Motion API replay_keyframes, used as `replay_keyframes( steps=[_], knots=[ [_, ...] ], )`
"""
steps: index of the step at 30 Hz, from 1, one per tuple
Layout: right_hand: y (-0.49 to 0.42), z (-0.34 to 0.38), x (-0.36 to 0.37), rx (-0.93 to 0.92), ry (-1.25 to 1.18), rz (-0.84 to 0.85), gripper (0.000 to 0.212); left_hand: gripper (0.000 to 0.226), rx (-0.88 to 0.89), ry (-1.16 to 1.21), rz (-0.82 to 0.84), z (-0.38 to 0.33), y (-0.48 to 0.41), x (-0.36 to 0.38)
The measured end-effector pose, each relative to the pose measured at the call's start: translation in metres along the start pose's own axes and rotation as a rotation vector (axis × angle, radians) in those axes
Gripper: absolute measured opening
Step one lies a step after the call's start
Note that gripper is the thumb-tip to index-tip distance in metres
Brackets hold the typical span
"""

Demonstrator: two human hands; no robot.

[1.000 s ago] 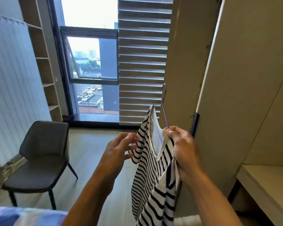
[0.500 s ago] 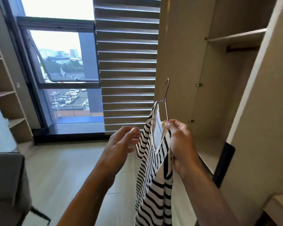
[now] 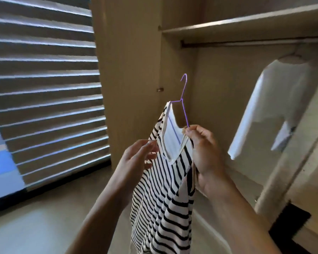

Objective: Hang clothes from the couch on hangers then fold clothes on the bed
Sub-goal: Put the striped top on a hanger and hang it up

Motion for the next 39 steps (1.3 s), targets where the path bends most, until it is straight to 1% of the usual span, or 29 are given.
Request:
replay_keyframes(
  steps=[5, 7, 12, 14, 17, 18, 20, 22, 24, 26, 29, 31, 33, 36, 39],
  knots=[
    [-0.075, -0.008, 0.022, -0.079, 0.095, -0.199, 0.024, 0.026, 0.040, 0.043, 0.148, 0.001, -0.109, 0.001],
    [-0.111, -0.014, 0.025, -0.122, 0.145, -0.233, 0.021, 0.025, 0.066, 0.067, 0.210, 0.003, -0.149, 0.008],
    [-0.204, -0.032, 0.017, -0.189, 0.270, -0.304, 0.028, 0.027, 0.091, 0.121, 0.321, 0.008, -0.240, 0.043],
    [-0.245, -0.042, 0.007, -0.203, 0.294, -0.319, 0.024, 0.024, 0.130, 0.139, 0.351, 0.010, -0.276, 0.062],
    [-0.305, -0.049, -0.009, -0.228, 0.313, -0.311, 0.031, 0.042, 0.150, 0.132, 0.385, 0.007, -0.328, 0.091],
    [-0.326, -0.048, -0.015, -0.233, 0.313, -0.320, 0.033, 0.042, 0.148, 0.129, 0.393, 0.004, -0.346, 0.102],
    [-0.366, -0.041, -0.026, -0.232, 0.300, -0.353, 0.028, 0.032, 0.155, 0.127, 0.416, -0.006, -0.384, 0.122],
    [-0.406, -0.029, -0.036, -0.246, 0.294, -0.377, 0.021, 0.022, 0.199, 0.112, 0.452, -0.019, -0.423, 0.144],
    [-0.442, -0.016, -0.046, -0.275, 0.313, -0.405, 0.021, 0.024, 0.241, 0.108, 0.477, -0.033, -0.461, 0.165],
    [-0.476, 0.000, -0.055, -0.309, 0.371, -0.433, 0.028, 0.026, 0.269, 0.121, 0.500, -0.047, -0.498, 0.186],
    [-0.525, 0.023, -0.069, -0.343, 0.416, -0.516, 0.031, 0.027, 0.306, 0.154, 0.581, -0.077, -0.553, 0.222],
    [-0.558, 0.037, -0.079, -0.360, 0.440, -0.556, 0.035, 0.032, 0.322, 0.205, 0.625, -0.096, -0.589, 0.250],
    [-0.593, 0.049, -0.091, -0.380, 0.467, -0.590, 0.037, 0.028, 0.337, 0.258, 0.677, -0.114, -0.627, 0.281],
    [-0.642, 0.067, -0.105, -0.380, 0.488, -0.684, 0.034, 0.025, 0.336, 0.289, 0.755, -0.139, -0.678, 0.324],
    [-0.700, 0.090, -0.121, -0.400, 0.521, -0.764, 0.027, 0.025, 0.376, 0.322, 0.821, -0.163, -0.729, 0.358]
  ],
)
Point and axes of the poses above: each hand's wrist, its own y-axis away from the middle knuckle, its own x-axis out of the palm, z = x × y, the point moved 3 cm from there along -y, towards the middle knuckle, and after that the axes turned 14 degrees about -y, right-handed, at the moved point
